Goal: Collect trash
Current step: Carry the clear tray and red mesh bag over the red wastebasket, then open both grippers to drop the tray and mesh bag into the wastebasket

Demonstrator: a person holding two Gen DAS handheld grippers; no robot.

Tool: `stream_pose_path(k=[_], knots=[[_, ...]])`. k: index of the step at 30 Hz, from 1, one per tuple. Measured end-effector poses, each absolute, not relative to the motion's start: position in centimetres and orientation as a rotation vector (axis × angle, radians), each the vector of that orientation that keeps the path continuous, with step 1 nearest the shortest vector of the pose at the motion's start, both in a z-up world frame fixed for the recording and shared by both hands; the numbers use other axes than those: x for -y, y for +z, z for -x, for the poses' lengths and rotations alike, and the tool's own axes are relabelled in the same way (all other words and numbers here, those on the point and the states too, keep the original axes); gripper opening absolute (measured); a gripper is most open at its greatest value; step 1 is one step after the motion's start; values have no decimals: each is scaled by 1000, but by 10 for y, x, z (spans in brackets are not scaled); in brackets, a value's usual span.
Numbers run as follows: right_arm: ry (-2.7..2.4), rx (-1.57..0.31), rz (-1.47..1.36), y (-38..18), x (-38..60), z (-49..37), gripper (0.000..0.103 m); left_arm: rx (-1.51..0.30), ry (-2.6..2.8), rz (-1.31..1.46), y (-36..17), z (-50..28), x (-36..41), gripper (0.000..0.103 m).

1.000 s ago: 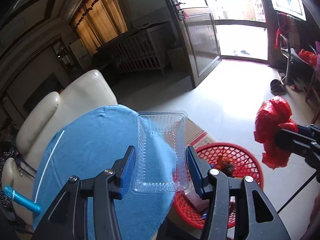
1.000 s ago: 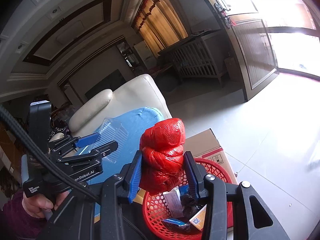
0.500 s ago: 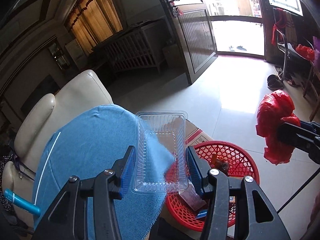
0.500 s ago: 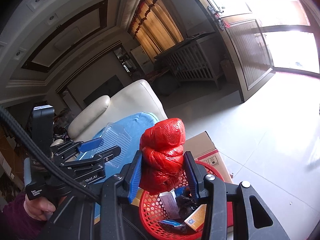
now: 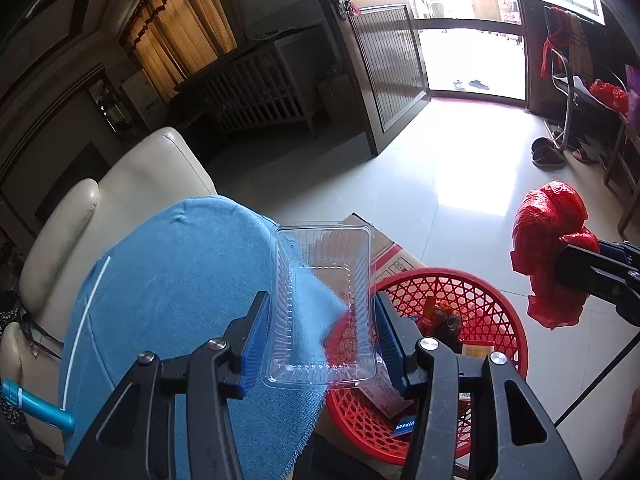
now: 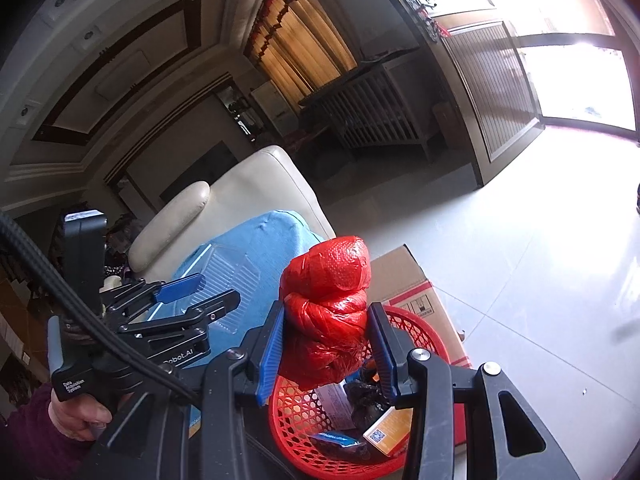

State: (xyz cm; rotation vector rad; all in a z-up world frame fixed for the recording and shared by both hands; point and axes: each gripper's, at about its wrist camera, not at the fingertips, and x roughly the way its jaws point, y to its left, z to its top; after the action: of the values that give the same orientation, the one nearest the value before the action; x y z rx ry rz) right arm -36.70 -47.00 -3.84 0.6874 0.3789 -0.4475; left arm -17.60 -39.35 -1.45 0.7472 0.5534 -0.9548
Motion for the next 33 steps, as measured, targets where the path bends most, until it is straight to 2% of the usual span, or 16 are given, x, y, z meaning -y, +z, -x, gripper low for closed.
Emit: stream_pose_path(k=[33], knots=[[-538, -513, -770, -77, 494, 347, 45, -719, -1080, -767, -59, 155, 418, 54]])
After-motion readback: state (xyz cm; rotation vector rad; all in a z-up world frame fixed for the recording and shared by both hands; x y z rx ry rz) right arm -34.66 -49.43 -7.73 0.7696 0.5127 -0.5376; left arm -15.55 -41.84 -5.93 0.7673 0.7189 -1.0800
